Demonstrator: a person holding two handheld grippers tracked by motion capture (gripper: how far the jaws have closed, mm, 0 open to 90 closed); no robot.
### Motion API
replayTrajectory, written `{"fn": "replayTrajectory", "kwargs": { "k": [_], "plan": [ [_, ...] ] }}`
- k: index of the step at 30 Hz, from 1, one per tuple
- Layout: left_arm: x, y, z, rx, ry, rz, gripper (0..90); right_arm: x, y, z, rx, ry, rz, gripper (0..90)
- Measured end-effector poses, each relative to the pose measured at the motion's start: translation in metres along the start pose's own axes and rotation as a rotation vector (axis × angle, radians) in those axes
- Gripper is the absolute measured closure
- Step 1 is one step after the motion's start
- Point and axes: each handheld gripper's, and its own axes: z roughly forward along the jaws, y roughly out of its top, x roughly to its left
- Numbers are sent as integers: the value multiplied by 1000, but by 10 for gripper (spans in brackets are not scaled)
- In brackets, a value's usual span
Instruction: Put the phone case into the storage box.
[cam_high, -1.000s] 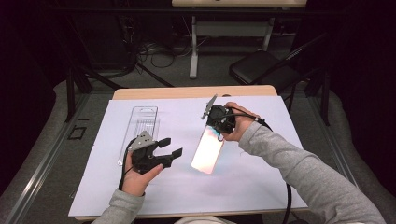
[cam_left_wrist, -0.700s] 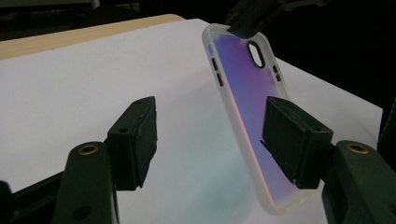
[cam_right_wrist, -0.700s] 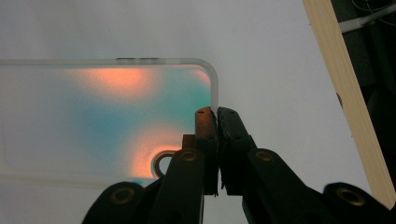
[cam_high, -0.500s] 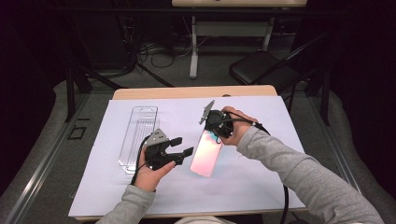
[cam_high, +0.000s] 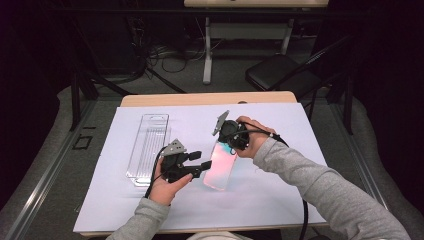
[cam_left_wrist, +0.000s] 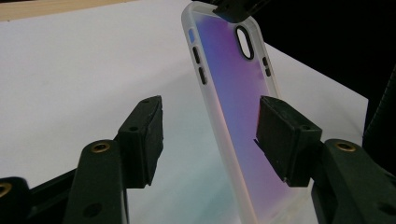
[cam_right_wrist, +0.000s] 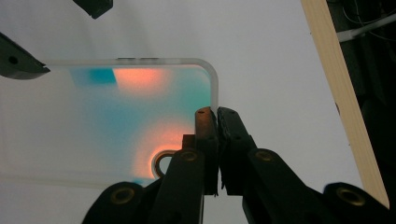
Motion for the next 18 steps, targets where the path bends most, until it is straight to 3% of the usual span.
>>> {"fn": "replayTrajectory", "kwargs": {
  "k": [18],
  "plan": [
    [-3,-4,2,40,-98,-31,444,10,-1,-8,-33,-28,-44,878]
  ]
}}
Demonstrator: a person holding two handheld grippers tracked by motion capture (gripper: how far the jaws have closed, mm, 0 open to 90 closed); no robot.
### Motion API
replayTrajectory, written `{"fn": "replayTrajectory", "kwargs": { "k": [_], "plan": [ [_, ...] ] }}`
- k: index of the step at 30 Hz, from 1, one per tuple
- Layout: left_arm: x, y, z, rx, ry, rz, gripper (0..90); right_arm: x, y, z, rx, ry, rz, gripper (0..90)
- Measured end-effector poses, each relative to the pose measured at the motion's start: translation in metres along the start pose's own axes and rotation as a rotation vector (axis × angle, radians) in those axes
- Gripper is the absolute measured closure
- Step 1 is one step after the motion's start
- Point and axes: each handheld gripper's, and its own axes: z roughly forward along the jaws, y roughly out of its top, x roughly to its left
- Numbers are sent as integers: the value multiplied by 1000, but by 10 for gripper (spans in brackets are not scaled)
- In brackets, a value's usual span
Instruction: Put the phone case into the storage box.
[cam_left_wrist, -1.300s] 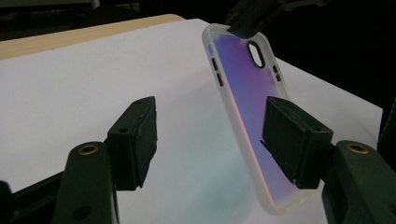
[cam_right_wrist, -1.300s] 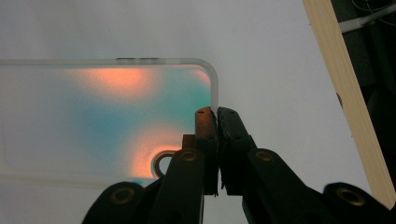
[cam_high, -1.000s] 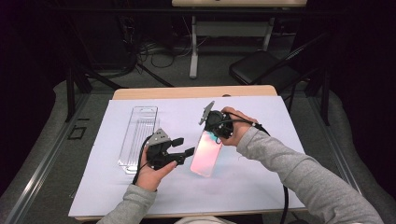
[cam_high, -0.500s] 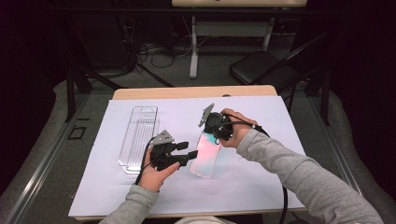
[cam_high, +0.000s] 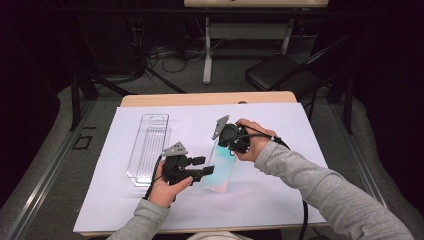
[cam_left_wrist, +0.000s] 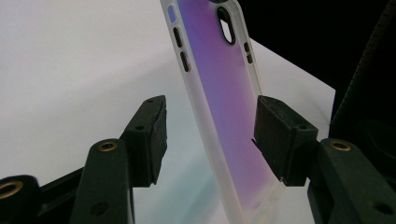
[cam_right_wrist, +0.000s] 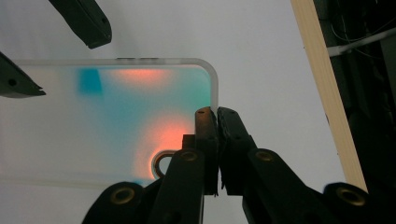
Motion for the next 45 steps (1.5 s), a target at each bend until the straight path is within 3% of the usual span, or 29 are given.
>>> {"fn": "replayTrajectory", "kwargs": {
  "k": [14,27,45],
  "plan": [
    [2,-3,3,36,-35,-33,502,9,1,-4,-31,-29,-53,878],
    [3,-5,6,55,-75,-67,542,14,4,-3,-40,-31,-72,878],
    [8,-5,3,83,-127,-175,634,18,5,-3,-74,-40,-92,878]
  ]
}}
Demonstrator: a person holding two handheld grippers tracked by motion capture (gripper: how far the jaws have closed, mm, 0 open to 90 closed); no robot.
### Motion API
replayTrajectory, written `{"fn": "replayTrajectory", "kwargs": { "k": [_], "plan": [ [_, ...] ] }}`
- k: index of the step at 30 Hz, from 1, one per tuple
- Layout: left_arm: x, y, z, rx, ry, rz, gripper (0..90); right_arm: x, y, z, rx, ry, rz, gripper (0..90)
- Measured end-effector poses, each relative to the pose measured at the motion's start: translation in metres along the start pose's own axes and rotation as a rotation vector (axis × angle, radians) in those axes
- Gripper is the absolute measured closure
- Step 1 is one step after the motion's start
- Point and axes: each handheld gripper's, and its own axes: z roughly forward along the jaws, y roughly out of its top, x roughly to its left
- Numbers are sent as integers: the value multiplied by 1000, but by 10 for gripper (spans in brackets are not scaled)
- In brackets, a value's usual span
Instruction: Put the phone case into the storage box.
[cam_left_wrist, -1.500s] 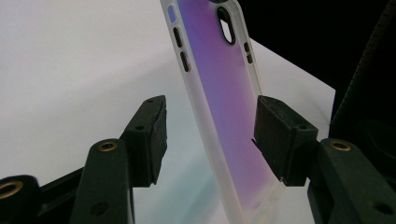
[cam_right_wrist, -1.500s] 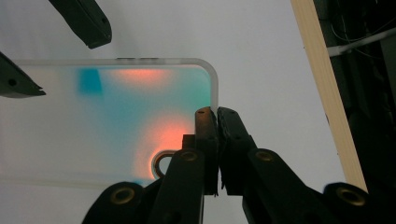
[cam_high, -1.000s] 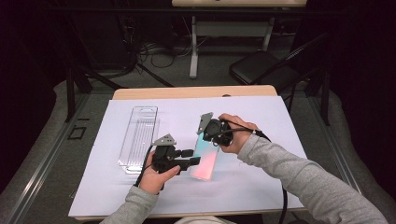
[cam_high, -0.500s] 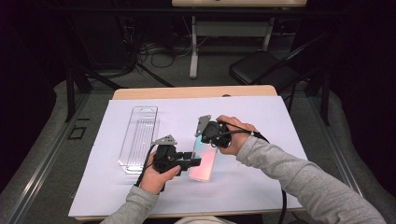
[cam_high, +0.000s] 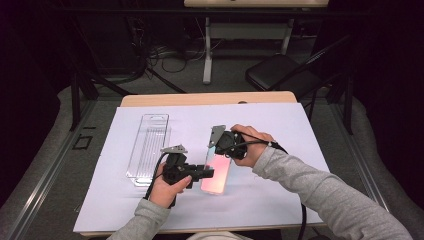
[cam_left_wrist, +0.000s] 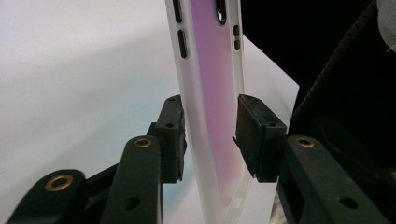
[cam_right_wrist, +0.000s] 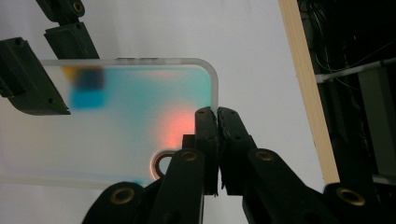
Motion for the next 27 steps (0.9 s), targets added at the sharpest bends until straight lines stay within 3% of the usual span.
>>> {"fn": "replayTrajectory", "kwargs": {
  "k": [10,27],
  "plan": [
    [2,0,0,14,0,-35,654,2,1,-1,-1,-2,-9,878],
    [3,0,-1,31,-4,-47,715,3,1,0,-7,5,-25,878]
  ]
}}
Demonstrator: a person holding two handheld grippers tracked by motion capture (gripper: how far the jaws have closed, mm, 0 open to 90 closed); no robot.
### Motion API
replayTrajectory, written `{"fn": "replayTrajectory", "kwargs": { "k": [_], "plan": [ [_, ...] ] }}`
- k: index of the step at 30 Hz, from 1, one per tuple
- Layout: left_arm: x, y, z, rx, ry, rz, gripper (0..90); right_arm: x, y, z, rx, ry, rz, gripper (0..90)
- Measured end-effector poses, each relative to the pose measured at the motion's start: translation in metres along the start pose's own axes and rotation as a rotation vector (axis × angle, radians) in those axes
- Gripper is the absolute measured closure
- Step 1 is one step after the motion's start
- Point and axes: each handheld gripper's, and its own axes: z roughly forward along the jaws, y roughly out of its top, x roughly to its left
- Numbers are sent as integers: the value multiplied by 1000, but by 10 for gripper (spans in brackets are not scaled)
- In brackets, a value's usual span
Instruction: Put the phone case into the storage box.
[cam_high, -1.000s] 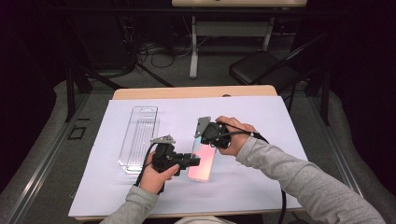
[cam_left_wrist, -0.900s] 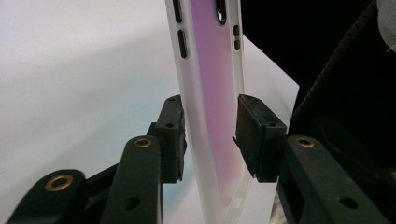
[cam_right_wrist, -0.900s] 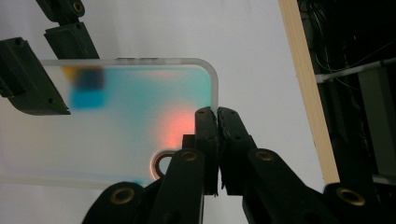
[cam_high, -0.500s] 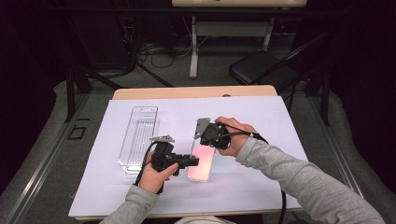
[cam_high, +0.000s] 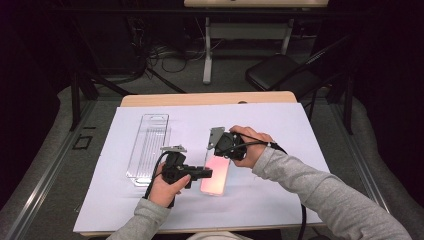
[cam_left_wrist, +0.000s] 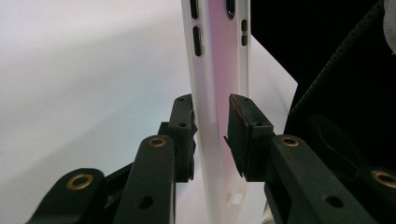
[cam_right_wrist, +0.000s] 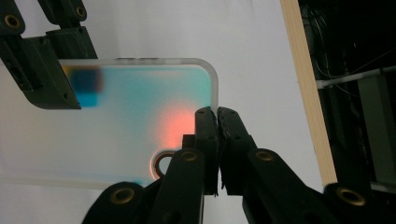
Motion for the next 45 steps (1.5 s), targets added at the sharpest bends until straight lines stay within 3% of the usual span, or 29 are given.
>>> {"fn": "replayTrajectory", "kwargs": {
  "k": [45],
  "plan": [
    [5,-2,-2,-15,-23,-75,807,1,0,1,-16,3,-2,877]
  ]
}}
